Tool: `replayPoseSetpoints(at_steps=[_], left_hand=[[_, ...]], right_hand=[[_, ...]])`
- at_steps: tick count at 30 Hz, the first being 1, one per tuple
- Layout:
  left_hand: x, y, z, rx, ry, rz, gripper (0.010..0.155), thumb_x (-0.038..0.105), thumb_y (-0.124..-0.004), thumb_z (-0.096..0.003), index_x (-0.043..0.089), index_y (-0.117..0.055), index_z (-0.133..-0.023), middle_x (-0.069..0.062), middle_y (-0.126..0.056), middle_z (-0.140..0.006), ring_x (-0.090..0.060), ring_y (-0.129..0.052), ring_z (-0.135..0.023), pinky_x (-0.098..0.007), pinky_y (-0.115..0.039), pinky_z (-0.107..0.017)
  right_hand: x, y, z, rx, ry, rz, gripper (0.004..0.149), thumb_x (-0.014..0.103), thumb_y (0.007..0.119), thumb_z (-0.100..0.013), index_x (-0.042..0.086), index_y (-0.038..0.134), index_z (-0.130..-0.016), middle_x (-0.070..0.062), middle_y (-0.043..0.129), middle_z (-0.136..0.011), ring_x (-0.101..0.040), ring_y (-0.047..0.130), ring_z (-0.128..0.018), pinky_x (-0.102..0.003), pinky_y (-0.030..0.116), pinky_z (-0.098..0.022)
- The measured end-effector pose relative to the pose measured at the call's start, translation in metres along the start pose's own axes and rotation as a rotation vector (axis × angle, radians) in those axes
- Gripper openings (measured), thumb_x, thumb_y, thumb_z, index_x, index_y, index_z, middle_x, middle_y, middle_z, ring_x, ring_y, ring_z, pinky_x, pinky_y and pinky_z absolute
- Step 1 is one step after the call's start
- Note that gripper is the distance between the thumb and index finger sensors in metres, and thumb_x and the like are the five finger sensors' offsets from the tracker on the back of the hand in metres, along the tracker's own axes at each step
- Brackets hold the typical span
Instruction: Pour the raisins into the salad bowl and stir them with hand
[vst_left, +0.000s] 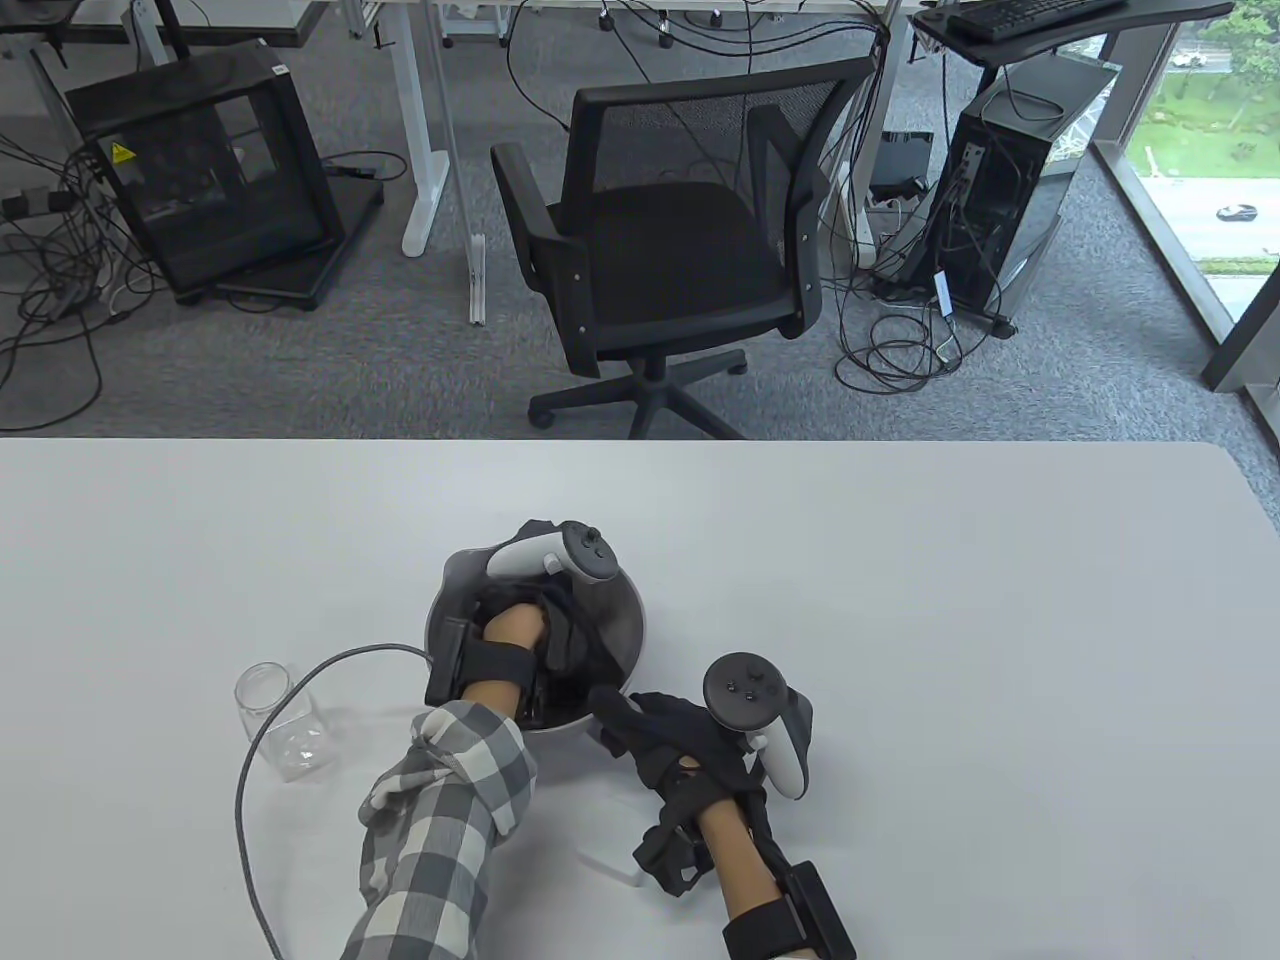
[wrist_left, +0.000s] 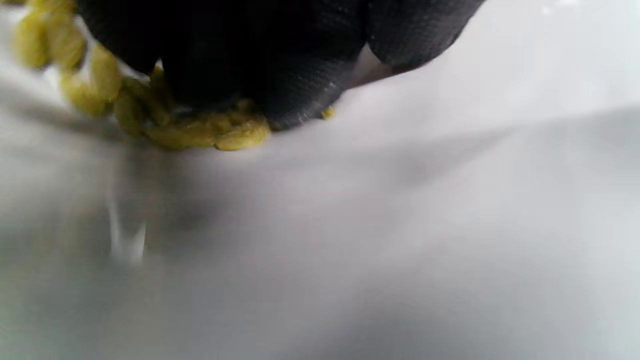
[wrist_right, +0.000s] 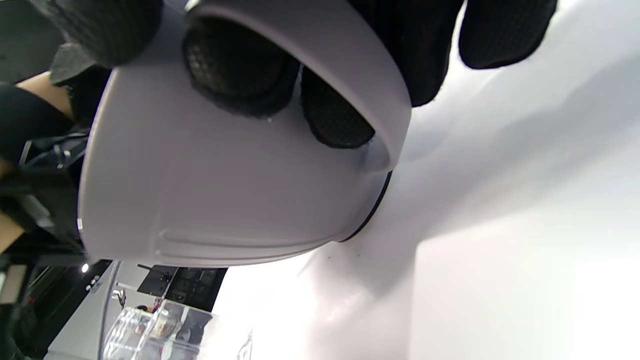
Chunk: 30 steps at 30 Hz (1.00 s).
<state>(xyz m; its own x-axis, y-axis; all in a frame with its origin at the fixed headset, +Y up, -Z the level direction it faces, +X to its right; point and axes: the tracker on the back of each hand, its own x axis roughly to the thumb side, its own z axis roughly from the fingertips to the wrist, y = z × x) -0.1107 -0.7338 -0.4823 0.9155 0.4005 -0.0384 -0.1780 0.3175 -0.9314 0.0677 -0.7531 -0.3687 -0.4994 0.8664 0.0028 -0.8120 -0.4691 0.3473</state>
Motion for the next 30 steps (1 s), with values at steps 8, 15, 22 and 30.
replayPoseSetpoints(at_steps=[8,15,22,30], left_hand=[[0.016,0.004,0.015,0.224,0.219,-0.274,0.063,0.044,-0.070,-0.0576,0.003,-0.056,-0.104,-0.035,-0.059,-0.098,-0.057,-0.076,-0.079,-0.071,-0.063,-0.061],[-0.006,0.000,-0.004,0.014,-0.056,0.155,0.053,0.041,-0.072,-0.0548,-0.003,-0.083,-0.082,-0.032,-0.073,-0.093,-0.053,-0.086,-0.077,-0.066,-0.073,-0.058],[-0.004,0.017,0.003,0.326,0.396,-0.249,0.052,0.044,-0.069,-0.0581,0.006,-0.083,-0.090,-0.027,-0.085,-0.089,-0.048,-0.096,-0.070,-0.062,-0.080,-0.054],[0.006,0.000,0.102,0.999,-0.315,-0.034,0.048,0.042,-0.070,-0.0574,0.007,-0.087,-0.087,-0.024,-0.091,-0.086,-0.044,-0.100,-0.066,-0.060,-0.081,-0.053]], right_hand=[[0.002,0.003,0.001,-0.021,0.018,-0.014,0.058,0.071,0.058,-0.049,0.020,0.083,-0.058,-0.009,0.090,-0.079,-0.044,0.074,-0.085,-0.066,0.059,-0.061],[0.000,0.001,-0.001,0.003,0.008,0.002,0.059,0.072,0.058,-0.049,0.021,0.084,-0.058,-0.007,0.090,-0.077,-0.043,0.074,-0.086,-0.066,0.060,-0.061],[0.001,0.003,0.000,-0.014,0.023,-0.026,0.059,0.072,0.058,-0.049,0.019,0.084,-0.057,-0.007,0.091,-0.073,-0.043,0.073,-0.084,-0.066,0.058,-0.060],[0.006,-0.007,0.007,-0.020,0.041,0.002,0.081,0.067,0.061,-0.052,-0.002,0.061,-0.095,-0.032,0.053,-0.106,-0.059,0.050,-0.092,-0.076,0.042,-0.060]])
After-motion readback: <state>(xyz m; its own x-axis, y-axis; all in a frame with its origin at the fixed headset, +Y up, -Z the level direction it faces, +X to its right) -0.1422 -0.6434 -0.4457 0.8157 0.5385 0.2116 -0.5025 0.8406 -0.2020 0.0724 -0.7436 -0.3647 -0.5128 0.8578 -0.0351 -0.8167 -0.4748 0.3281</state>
